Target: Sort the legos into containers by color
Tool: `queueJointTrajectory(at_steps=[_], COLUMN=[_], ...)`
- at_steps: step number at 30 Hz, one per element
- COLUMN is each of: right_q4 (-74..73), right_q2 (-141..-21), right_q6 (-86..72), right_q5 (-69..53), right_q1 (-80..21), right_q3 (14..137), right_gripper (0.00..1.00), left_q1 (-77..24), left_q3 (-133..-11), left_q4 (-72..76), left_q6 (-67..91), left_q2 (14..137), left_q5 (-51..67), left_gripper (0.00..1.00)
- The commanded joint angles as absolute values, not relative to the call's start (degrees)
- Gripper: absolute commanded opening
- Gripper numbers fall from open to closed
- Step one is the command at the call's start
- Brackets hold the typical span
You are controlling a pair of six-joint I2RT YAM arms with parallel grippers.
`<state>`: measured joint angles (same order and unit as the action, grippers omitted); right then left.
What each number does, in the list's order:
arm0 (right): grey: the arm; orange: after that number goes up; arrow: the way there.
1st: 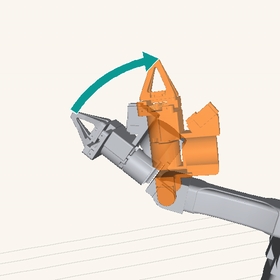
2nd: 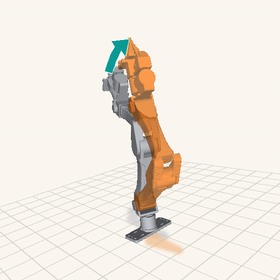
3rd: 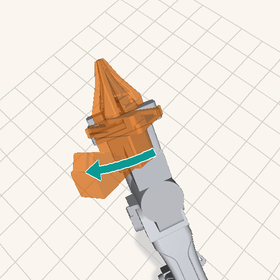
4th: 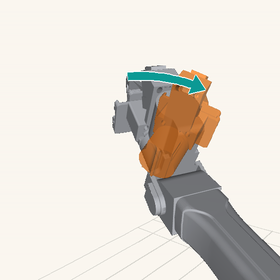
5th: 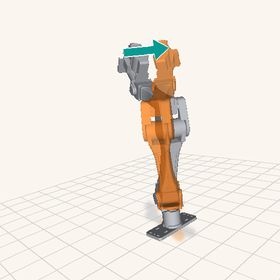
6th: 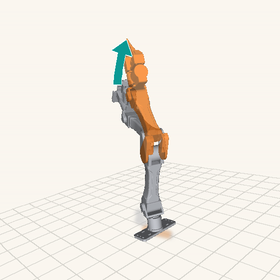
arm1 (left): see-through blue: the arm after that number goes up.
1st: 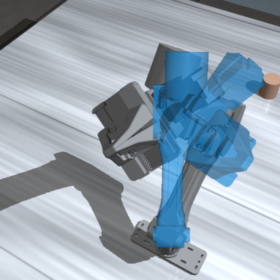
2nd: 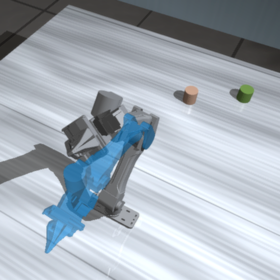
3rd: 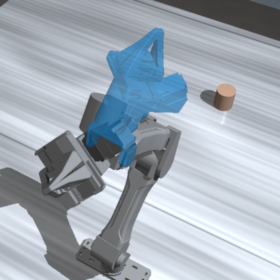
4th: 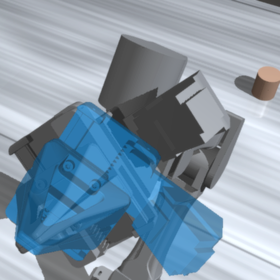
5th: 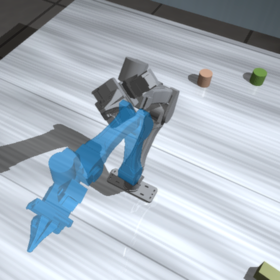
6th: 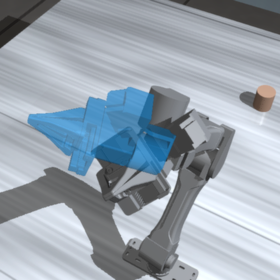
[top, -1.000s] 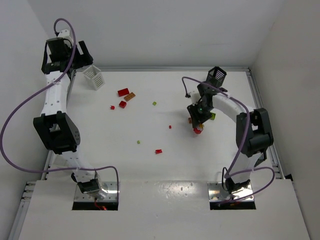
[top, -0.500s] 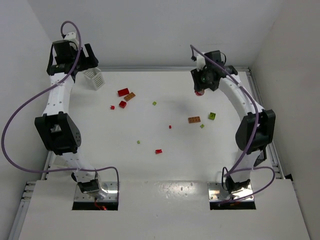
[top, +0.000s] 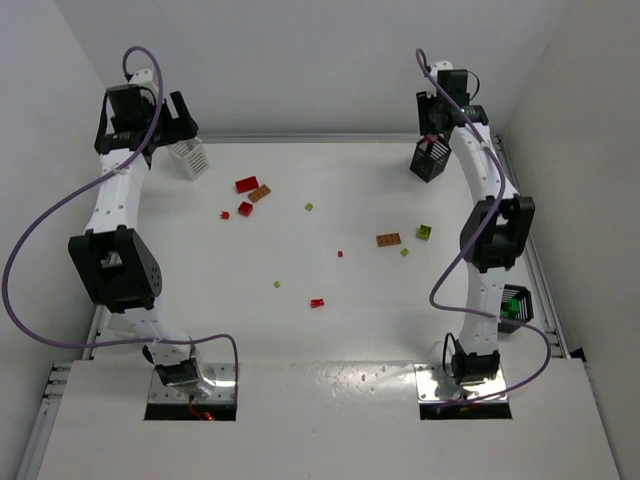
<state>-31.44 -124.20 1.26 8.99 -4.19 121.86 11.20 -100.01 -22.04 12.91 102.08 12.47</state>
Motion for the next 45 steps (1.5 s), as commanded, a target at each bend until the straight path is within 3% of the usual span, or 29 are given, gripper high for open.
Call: queueJointTrajectory(at_steps=[1,14,20,22,27,29,30,37,41,45], right_q4=[-27.25,-25.66,-24.52,-24.52,-25.05,-25.66,-25.66,-29.26,-31.10,-33.66], right_q2=[-127.87,-132.63,-135.08,-135.09,-135.09,-134.39,-132.56,-117.18,-98.85,-85.04], right_q6=[0.53,2.90,2.90,2.90,2.90,2.38,2.37,-1.22,-4.83,-4.83], right_q5=[11.87,12.83,14.06,14.06,13.54,13.54,13.54,10.90,9.85,9.14], right_q1=[-3.17,-2.02,-1.49,-1.49,-1.49,-1.49,-1.49,0.26,2.72,6.75], right_q3=[128.84,130.17,130.69,130.69,130.69,130.69,130.17,122.36,108.25,94.77], right_gripper=[0.00,0.04,0.24,0.35,0.58,0.62,0.67,0.70,0.70,0.71], left_q1=[10.03,8.17,8.17,7.47,2.38,-0.42,-1.57,-14.75,-27.64,-37.24], left_q3=[-99.23,-95.98,-95.45,-95.45,-92.56,-91.85,-90.98,-82.19,-79.72,-85.66], left_q4=[-19.69,-19.69,-19.69,-19.69,-20.82,-20.83,-21.35,-17.42,-10.91,-9.58], left_q6=[14.77,14.68,12.49,10.47,4.93,2.82,2.20,6.22,10.99,9.94], left_q2=[99.84,99.84,99.32,99.32,97.21,96.42,95.55,92.55,93.42,101.05], left_q5=[13.80,13.80,16.85,17.75,18.36,18.37,18.37,20.38,20.05,23.60], left_gripper=[0.87,0.87,0.88,0.88,0.88,0.88,0.88,0.88,0.88,0.87])
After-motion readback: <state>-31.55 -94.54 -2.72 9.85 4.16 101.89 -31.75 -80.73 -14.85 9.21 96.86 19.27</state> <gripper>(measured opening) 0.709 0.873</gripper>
